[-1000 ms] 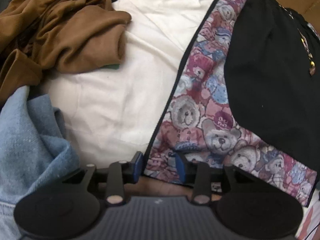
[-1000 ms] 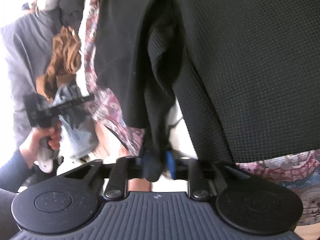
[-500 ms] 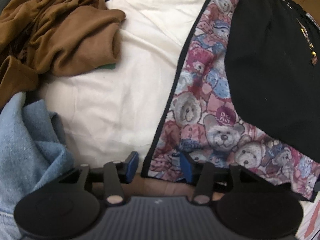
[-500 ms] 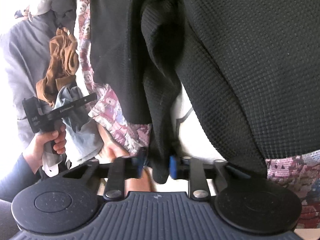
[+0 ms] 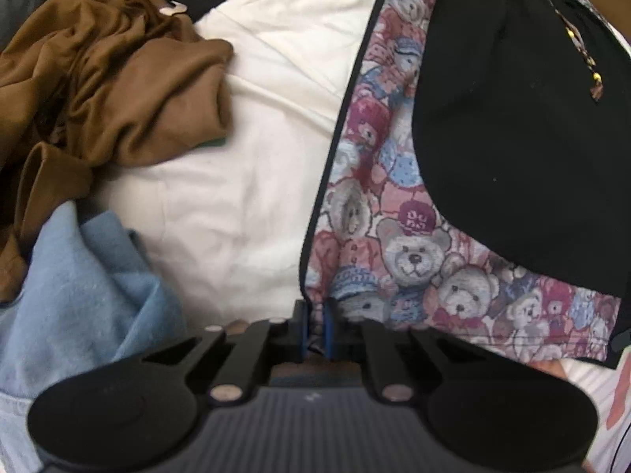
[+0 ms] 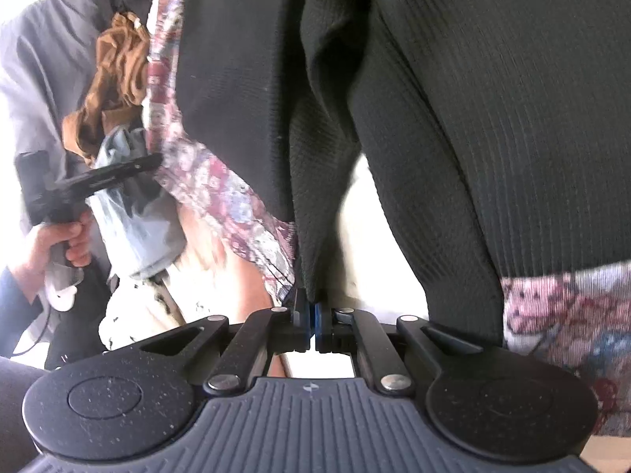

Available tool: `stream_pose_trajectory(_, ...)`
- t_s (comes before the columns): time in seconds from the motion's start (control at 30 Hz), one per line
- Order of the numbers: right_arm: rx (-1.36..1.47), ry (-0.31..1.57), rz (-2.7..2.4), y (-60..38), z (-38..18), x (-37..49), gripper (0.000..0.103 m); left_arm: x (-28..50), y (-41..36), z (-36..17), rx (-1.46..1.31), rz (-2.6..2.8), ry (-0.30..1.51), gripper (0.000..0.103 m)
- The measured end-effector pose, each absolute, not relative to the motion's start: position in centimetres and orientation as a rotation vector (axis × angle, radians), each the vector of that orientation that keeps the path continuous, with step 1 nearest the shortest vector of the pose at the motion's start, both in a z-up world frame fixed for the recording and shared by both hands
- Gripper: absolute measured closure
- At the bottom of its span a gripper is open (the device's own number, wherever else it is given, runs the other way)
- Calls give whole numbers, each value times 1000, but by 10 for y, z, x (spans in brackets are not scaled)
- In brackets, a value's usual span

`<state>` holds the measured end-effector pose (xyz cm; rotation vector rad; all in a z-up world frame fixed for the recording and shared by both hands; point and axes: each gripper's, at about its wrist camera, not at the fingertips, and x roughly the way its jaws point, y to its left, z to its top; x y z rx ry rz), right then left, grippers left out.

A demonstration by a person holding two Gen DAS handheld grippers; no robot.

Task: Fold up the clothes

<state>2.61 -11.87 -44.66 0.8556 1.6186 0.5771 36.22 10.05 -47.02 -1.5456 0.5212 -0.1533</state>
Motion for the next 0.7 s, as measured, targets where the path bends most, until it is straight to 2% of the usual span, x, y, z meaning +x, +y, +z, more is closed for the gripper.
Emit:
stream_pose_trajectory(0.13,803,1626,570,-123,-439,26,103,374,115,-476,-1554,-159,518,85)
stream_pose_trajectory(0.23,750,1613,539,-134,-429,27,99,375,135,-486,-1606,-130,488,83)
stream_pose_trajectory(0.3,759,1583,523,-143,-424,27,93,371,145,-490,-1620,-111,464,82)
stream_pose_trajectory(0.37,796,1543,514,-151,-419,26,70,369,161,-494,-1635,-84,438,74)
stream_pose_trajectory(0.43,812,1516,528,-153,-416,27,62,372,192,-499,-1655,-61,409,73)
stream_pose_trajectory(0.5,811,1498,545,-150,-414,29,61,377,213,-504,-1678,-55,384,73)
stream_pose_trajectory(0.57,810,1488,555,-146,-413,32,54,381,211,-507,-1687,-50,373,73)
stream_pose_trajectory(0.7,756,1542,533,-132,-420,33,54,387,204,-510,-1688,-52,355,73)
